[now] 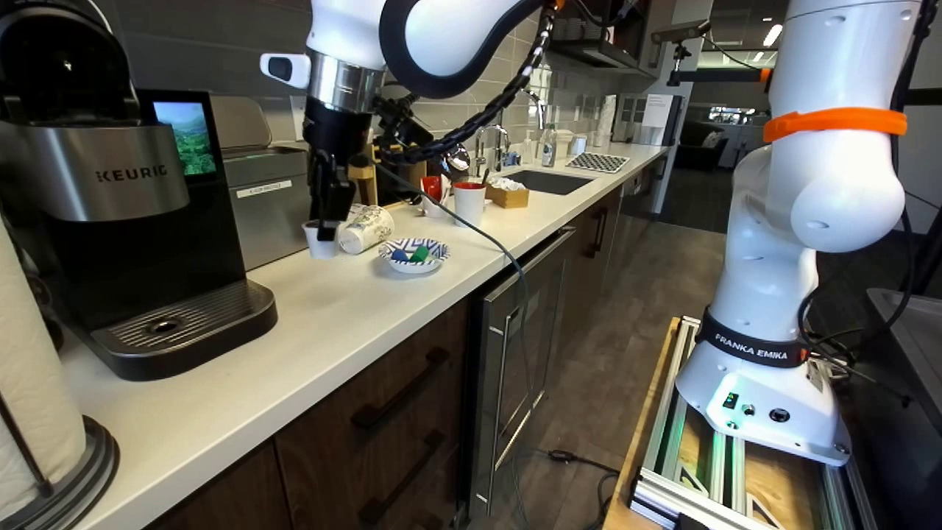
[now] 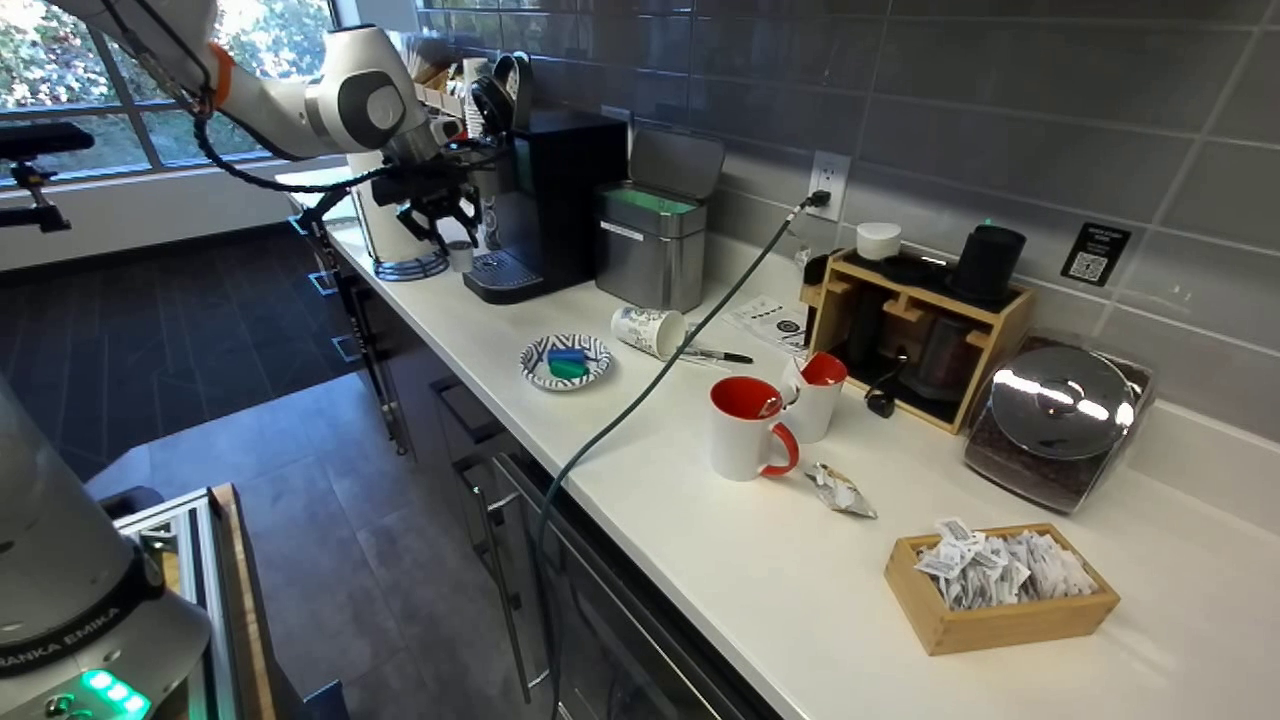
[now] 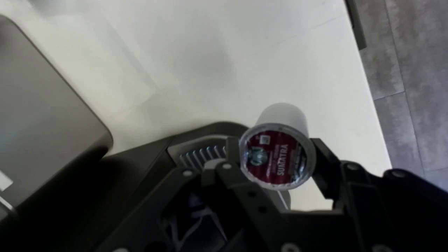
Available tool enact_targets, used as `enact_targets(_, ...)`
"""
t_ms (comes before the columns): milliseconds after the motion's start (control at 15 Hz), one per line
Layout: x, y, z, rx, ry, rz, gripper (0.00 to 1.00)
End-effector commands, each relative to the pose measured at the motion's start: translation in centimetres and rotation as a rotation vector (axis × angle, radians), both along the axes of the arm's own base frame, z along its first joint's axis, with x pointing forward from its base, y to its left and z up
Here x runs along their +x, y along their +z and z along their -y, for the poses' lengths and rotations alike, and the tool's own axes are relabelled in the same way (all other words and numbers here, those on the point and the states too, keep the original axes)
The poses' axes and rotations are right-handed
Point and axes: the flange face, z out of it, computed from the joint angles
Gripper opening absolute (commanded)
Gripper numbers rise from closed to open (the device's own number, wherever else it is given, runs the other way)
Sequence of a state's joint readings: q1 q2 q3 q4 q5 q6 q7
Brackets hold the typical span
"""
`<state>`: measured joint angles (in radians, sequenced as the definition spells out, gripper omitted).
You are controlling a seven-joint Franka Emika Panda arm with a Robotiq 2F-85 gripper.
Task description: Put the coffee pod in the coffeemaker.
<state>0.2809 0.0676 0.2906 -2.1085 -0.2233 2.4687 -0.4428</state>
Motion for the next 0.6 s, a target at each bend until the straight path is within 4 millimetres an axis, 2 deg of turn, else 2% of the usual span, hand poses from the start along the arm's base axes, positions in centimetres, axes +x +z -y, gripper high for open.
enact_targets(0, -1.1, 3.8, -3.6, 0.012, 0.043, 0.153, 0.26)
enact_targets(333, -4.6, 11.8, -7.3, -0.083, 0.134, 0.306, 0.26)
enact_targets(533, -4.6, 15.5, -9.7, -0.12, 0.17, 0.354, 0.26)
